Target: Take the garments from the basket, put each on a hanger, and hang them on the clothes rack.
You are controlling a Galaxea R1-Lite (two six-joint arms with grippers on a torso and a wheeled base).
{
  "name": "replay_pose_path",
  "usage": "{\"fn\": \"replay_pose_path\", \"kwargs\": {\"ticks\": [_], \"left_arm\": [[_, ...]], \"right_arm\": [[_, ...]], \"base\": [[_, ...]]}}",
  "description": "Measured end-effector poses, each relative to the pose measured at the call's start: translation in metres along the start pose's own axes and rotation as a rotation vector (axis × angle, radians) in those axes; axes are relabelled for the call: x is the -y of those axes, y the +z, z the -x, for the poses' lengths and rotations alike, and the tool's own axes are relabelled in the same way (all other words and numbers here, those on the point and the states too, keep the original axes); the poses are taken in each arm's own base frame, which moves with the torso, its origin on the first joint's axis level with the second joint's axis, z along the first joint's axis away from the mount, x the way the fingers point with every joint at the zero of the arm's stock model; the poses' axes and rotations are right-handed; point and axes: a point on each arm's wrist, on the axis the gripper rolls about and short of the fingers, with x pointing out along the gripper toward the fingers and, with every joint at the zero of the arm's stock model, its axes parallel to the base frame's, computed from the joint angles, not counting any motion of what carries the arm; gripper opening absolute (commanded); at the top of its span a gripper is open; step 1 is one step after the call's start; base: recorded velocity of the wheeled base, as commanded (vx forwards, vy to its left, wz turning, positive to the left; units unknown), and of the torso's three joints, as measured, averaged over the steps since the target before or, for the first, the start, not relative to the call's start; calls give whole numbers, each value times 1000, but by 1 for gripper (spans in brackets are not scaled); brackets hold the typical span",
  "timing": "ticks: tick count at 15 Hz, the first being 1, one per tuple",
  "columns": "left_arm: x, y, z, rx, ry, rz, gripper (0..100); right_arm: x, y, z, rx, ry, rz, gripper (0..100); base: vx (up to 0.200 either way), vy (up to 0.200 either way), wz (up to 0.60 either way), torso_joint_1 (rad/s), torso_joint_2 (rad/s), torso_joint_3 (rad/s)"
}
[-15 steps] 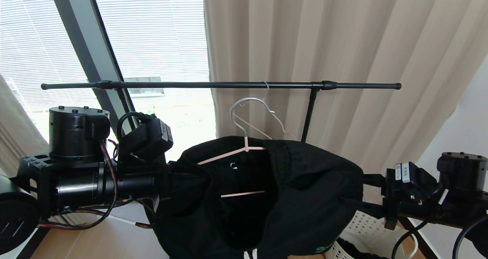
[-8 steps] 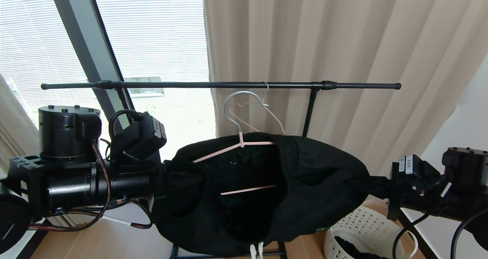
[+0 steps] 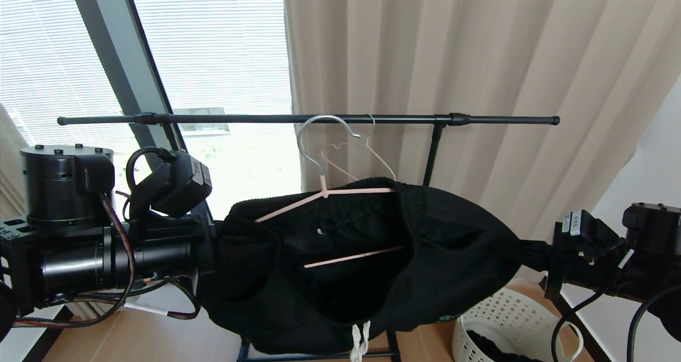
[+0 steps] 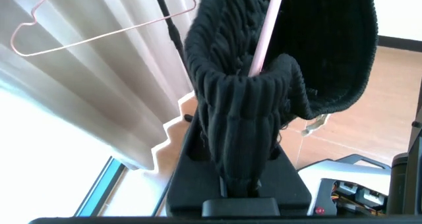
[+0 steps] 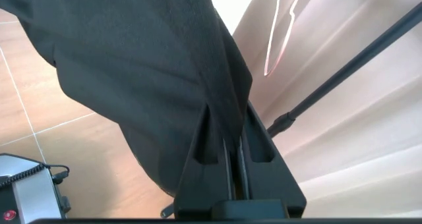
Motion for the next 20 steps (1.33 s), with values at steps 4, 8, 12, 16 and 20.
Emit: {"fn": "replay_pose_path", "kwargs": {"ticks": [4, 8, 12, 16, 20], "left_arm": [[0, 1, 5, 8, 13, -1, 0], [0, -1, 7, 2, 21, 6, 0], [-2, -3, 10, -4, 37, 52, 0], [-5, -18, 18, -43, 83, 108, 0], [-12, -35, 31, -119, 222, 166, 0]], "right_arm": [[3, -4, 0, -9, -7, -12, 0], [2, -4, 1, -11, -9, -22, 100], [1, -4, 2, -8, -10, -15, 100], [-2, 5, 7, 10, -11, 5, 100], [-5, 25, 8, 22, -54, -24, 100]], "base": [[0, 0, 0, 0, 0, 0], [0, 0, 0, 0, 0, 0], [0, 0, 0, 0, 0, 0], [0, 0, 0, 0, 0, 0], [0, 0, 0, 0, 0, 0]]}}
